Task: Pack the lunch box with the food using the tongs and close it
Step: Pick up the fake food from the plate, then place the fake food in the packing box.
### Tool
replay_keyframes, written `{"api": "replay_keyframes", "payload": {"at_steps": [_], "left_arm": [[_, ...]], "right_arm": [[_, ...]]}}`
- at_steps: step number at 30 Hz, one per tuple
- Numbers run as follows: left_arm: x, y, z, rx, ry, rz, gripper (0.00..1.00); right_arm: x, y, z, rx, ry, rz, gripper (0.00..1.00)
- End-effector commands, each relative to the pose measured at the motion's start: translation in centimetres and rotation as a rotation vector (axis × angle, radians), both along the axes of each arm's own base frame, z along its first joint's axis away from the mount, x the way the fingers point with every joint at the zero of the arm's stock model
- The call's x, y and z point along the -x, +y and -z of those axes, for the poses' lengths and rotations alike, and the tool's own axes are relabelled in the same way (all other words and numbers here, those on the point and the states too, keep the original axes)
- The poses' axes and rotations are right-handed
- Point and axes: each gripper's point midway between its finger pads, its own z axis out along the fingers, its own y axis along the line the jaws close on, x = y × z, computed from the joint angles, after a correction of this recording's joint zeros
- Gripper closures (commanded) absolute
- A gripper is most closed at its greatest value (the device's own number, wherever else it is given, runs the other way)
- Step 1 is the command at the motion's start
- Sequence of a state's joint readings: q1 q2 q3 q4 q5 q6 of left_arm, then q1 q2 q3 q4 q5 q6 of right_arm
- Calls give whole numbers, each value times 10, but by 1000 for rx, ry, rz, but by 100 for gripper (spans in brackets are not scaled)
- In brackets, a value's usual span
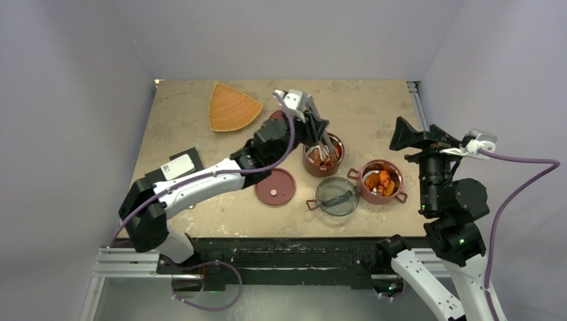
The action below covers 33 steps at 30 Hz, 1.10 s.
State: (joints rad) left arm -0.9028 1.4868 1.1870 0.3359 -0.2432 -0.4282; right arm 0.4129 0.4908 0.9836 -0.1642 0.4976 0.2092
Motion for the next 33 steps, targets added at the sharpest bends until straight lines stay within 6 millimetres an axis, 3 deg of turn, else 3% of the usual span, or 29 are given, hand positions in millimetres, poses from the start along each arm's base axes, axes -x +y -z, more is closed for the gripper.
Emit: {"api": "replay_keyframes", "payload": {"at_steps": [1, 7, 16, 21, 26, 33], "left_arm": [[20, -53, -22, 87, -35, 84, 77], [39, -115, -10, 94, -25, 197, 77], [47, -184, 18, 65, -22, 286, 77], [40, -204, 23, 54, -46, 290, 77], [34, -218, 47, 0, -31, 290, 77], [30, -221, 53, -16, -32, 282, 65]], "right_arm": [[10, -1, -20, -32, -62, -21, 5], [12, -3, -21, -28, -61, -10, 5], [12, -5, -21, -24, -62, -2, 5], [13, -7, -21, -19, -61, 7, 5], [13, -8, -20, -16, -58, 12, 5], [12, -8, -19, -12, -53, 16, 5]]}}
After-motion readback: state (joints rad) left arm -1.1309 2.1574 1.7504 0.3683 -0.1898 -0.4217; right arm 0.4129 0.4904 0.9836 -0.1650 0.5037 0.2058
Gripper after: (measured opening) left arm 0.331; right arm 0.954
